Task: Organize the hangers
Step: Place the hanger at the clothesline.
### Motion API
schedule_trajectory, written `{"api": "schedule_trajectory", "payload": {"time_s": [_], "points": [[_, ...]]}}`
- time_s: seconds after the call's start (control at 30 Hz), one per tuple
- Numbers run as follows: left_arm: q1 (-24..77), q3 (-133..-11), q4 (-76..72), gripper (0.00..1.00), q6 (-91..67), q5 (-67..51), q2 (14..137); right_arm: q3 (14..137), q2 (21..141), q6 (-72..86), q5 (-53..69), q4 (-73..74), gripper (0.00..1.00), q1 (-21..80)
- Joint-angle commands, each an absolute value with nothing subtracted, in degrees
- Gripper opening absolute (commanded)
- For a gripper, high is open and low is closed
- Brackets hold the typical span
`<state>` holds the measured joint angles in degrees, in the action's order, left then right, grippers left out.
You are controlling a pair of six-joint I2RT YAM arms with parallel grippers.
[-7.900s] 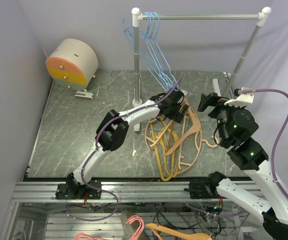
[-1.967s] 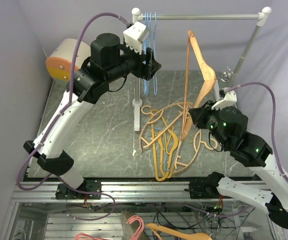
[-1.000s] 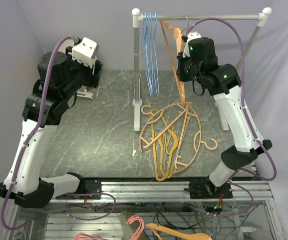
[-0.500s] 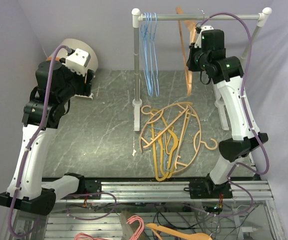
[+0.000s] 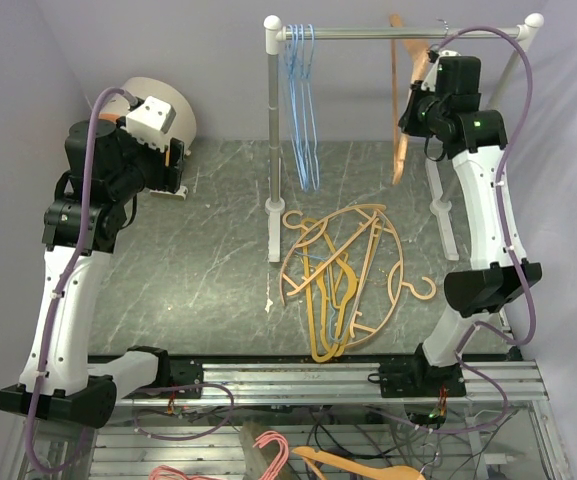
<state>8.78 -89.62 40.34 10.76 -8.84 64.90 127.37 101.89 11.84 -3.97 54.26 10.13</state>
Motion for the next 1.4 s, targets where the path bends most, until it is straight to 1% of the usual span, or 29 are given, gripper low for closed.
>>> {"api": "schedule_trajectory", "payload": {"time_s": [0.0,0.23,0.5,0.53,0.57,0.6,0.67,0.7,0.73,0.77,0.87,0.93,1.0,1.03,1.1,1.2,1.27,1.37], "points": [[7.8,-90.7,39.6,0.73,10.1,-12.5,65.0,127.2,102.5,12.4,-0.3,52.5,0.0,6.1],[7.0,-90.9,40.3,0.73,10.7,-14.3,65.4,127.9,103.6,13.2,3.2,52.5,0.0,0.6],[7.0,-92.3,45.9,0.74,16.0,-21.9,67.0,127.3,102.8,14.0,4.7,51.9,0.0,-2.0],[7.0,-92.6,46.3,0.74,16.4,-22.3,66.9,126.9,102.0,14.0,4.8,51.5,0.03,-2.0],[7.1,-93.3,47.0,0.75,17.2,-22.7,66.8,127.0,101.5,14.1,4.8,51.4,0.15,-2.1],[7.1,-94.5,47.9,0.75,17.8,-22.8,66.9,127.5,100.7,14.3,4.5,51.5,0.34,-2.0],[7.1,-97.8,50.6,0.76,19.0,-23.1,67.4,128.1,98.0,14.9,3.5,51.1,0.58,-2.0],[7.1,-99.8,52.3,0.77,19.7,-23.7,67.8,128.0,96.3,15.2,3.0,50.6,0.8,-2.0],[7.2,-101.8,54.2,0.77,20.6,-24.7,68.3,127.6,94.2,15.5,2.7,49.6,0.96,-2.1],[7.3,-104.1,56.3,0.77,21.7,-25.9,68.8,126.7,92.2,16.1,3.1,48.5,0.99,-2.0],[8.6,-110.5,64.3,0.77,26.2,-30.1,70.3,123.0,85.7,18.0,5.4,44.6,1.0,-2.0],[10.5,-113.8,70.1,0.78,29.5,-32.3,71.0,118.5,80.9,19.2,7.8,41.2,1.0,-2.0],[14.7,-115.1,74.0,0.78,32.7,-32.2,72.0,114.0,75.5,20.4,10.4,37.1,1.0,-2.0],[18.2,-114.9,75.0,0.78,33.1,-30.0,72.4,111.7,72.3,20.9,12.0,34.9,1.0,-2.0],[28.5,-112.7,75.4,0.78,31.6,-22.3,73.3,107.8,67.5,22.5,14.5,31.1,1.0,-1.9],[44.6,-102.8,71.6,0.77,29.0,-5.7,73.7,102.2,61.3,24.7,18.6,25.1,1.0,-2.0],[52.0,-96.8,68.5,0.76,28.8,-0.9,75.1,98.6,57.4,25.7,21.5,21.9,1.0,-2.0],[59.1,-92.4,64.4,0.75,28.2,2.2,78.1,91.4,51.5,25.8,23.9,17.9,1.0,-1.9]]}}
